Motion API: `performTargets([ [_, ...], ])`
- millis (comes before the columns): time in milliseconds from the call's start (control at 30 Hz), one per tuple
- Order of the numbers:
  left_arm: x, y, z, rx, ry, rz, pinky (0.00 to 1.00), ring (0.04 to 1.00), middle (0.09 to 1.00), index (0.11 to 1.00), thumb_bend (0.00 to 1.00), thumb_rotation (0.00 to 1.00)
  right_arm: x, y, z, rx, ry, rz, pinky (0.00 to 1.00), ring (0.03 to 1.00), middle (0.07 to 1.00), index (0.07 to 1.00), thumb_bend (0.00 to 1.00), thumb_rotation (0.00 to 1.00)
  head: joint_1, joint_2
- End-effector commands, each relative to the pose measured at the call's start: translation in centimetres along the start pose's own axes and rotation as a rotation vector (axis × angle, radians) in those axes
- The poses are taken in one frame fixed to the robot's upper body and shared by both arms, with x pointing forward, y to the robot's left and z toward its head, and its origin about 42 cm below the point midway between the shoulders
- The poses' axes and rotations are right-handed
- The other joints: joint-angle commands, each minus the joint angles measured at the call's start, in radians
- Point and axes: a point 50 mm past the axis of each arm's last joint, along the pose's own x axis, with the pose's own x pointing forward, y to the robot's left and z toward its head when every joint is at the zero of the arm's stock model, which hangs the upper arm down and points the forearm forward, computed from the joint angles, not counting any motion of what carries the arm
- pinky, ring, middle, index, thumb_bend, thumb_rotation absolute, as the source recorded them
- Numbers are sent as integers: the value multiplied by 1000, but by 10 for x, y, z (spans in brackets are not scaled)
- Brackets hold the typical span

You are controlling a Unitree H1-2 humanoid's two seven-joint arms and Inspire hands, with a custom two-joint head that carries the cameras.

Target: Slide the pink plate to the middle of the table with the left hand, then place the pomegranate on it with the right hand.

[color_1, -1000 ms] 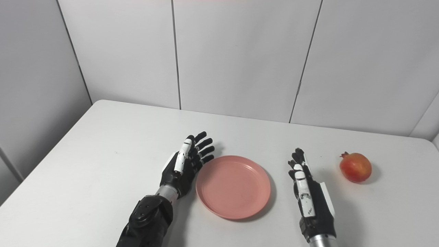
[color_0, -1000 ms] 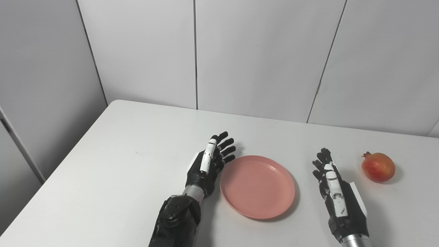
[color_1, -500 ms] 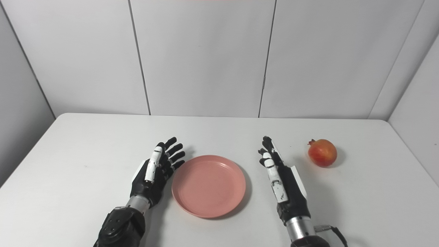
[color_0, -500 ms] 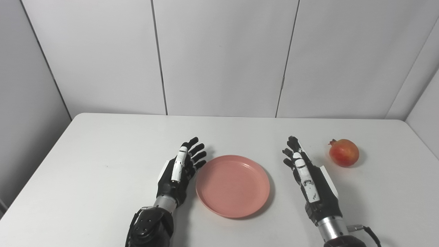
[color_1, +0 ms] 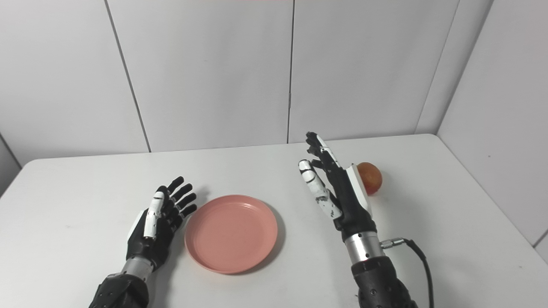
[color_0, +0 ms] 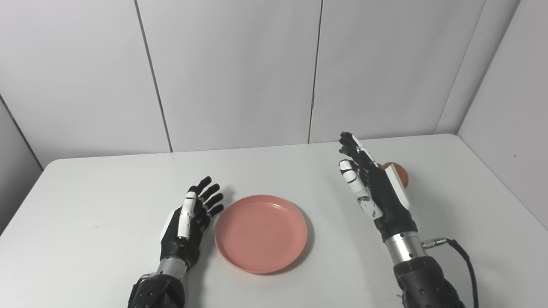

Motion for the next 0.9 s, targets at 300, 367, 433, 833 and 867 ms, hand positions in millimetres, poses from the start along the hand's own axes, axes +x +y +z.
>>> performTargets([
  [300,-3,19,-12,2,-2,1,881,879,884,873,396,1000,16,-47,23,-307,-125,-159,795,860,885,894,660,887,-91,-38],
  [367,-3,21,-14,-5,-2,-3,883,881,887,875,406,1000,17,-53,23,-340,-118,-174,794,851,880,892,710,808,-91,-42],
  [433,-3,22,-15,-2,-3,-3,881,880,887,874,409,1000,18,-60,23,-379,-108,-190,795,849,877,891,758,684,-98,-50],
  [833,-2,29,-16,11,-5,0,871,872,883,872,405,1000,26,-91,19,-586,-58,-242,806,891,927,936,951,387,-122,-55],
  [867,-2,30,-16,13,-5,0,870,871,882,871,404,1000,27,-93,18,-597,-52,-242,805,894,933,940,955,382,-126,-54],
])
